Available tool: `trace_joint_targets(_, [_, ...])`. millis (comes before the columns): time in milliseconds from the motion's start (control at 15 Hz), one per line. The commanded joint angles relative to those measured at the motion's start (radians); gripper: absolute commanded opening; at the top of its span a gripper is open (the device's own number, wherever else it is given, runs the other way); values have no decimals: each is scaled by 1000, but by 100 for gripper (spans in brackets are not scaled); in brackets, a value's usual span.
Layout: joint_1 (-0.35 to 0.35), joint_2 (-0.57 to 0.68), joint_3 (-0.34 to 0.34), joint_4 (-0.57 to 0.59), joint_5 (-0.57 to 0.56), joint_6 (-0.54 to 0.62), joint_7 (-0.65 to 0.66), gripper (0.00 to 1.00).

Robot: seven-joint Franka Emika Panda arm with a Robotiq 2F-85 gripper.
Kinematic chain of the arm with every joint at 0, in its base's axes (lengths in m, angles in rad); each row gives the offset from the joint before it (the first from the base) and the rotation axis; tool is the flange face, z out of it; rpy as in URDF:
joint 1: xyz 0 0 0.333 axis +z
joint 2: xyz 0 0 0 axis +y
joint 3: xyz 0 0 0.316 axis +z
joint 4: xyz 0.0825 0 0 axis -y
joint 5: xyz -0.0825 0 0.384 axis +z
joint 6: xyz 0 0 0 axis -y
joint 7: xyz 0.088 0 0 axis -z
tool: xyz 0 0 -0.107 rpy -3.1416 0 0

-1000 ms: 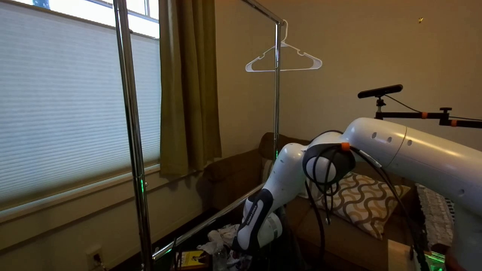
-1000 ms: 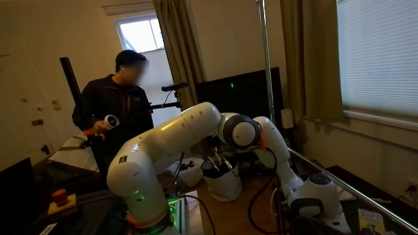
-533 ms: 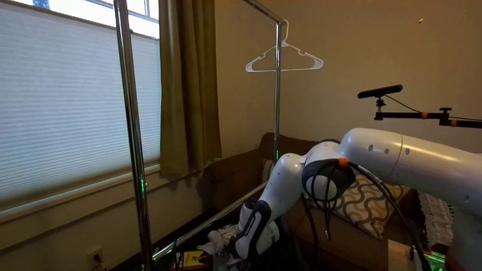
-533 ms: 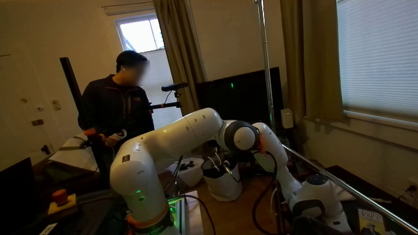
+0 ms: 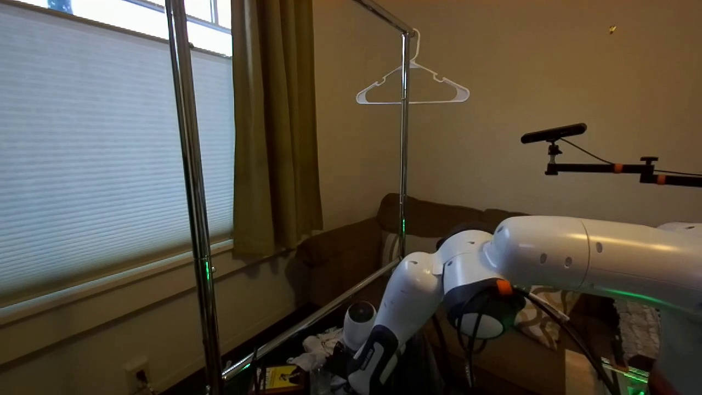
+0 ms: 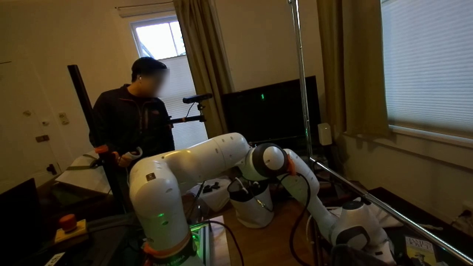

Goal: Hang the white tie-dye t-shirt over the bottom rail

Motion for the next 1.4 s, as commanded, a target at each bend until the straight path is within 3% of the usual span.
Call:
trace_joint_targets(0, [53, -1, -71, -47, -66, -10, 176, 60])
trace_joint_targets(533, [29, -3, -54, -35, -223, -19, 353, 1])
trace_joint_targets(867, [85, -3, -98, -80, -204, 11, 384, 0])
trace_joint_targets(1067, [157, -12, -141, -151, -207, 15, 381, 0])
trace_joint_targets(1333, [219, -91, -58, -364, -200, 226, 248, 0])
